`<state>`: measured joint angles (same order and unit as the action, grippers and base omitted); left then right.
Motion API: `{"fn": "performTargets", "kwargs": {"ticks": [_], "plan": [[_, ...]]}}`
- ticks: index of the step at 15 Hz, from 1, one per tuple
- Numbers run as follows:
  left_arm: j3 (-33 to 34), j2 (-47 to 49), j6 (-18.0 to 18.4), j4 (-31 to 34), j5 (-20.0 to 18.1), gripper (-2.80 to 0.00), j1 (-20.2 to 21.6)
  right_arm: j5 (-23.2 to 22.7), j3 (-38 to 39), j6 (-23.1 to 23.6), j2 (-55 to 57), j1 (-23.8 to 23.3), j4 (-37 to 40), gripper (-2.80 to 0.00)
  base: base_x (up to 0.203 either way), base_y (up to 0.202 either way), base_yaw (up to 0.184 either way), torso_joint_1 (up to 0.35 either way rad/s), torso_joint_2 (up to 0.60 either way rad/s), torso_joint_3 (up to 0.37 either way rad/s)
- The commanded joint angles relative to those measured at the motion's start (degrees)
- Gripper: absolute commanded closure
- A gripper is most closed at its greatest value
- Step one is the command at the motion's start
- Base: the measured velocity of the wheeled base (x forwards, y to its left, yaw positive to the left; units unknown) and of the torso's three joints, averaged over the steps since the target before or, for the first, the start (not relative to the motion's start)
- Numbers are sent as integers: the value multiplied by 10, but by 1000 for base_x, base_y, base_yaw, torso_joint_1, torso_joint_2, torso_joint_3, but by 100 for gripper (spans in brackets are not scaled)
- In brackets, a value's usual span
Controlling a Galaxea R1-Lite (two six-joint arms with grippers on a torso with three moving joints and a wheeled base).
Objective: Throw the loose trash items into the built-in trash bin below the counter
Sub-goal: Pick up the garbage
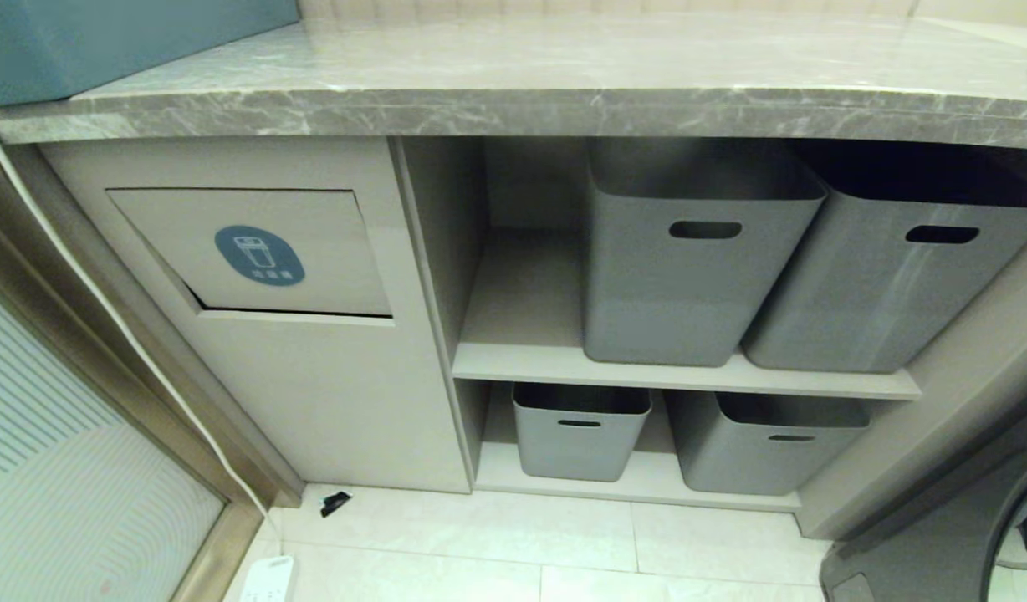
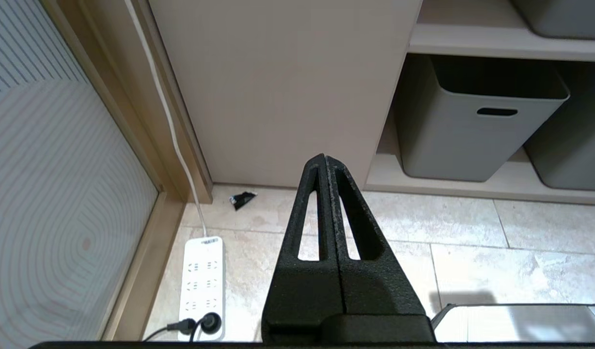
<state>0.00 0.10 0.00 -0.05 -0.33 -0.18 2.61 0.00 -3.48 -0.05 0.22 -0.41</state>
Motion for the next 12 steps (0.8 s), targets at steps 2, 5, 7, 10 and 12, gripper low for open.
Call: {"fn": "performTargets", "kwargs": {"ticks": [2, 5, 7, 10, 12], "plan": [[2, 1, 0, 0, 0, 0, 0, -1, 1, 0, 0, 0, 0, 0, 0, 0, 0, 4, 1, -200], [2, 1, -1, 0, 0, 0, 0, 0, 1, 0, 0, 0, 0, 0, 0, 0, 0, 1, 4, -199], [2, 1, 1, 0, 0, 0, 0, -1, 1, 0, 0, 0, 0, 0, 0, 0, 0, 4, -2, -196], [2, 1, 1, 0, 0, 0, 0, 0, 1, 0, 0, 0, 0, 0, 0, 0, 0, 4, 2, -197], [1, 1, 1, -1, 0, 0, 0, 0, 1, 0, 0, 0, 0, 0, 0, 0, 0, 7, 3, -192]]}}
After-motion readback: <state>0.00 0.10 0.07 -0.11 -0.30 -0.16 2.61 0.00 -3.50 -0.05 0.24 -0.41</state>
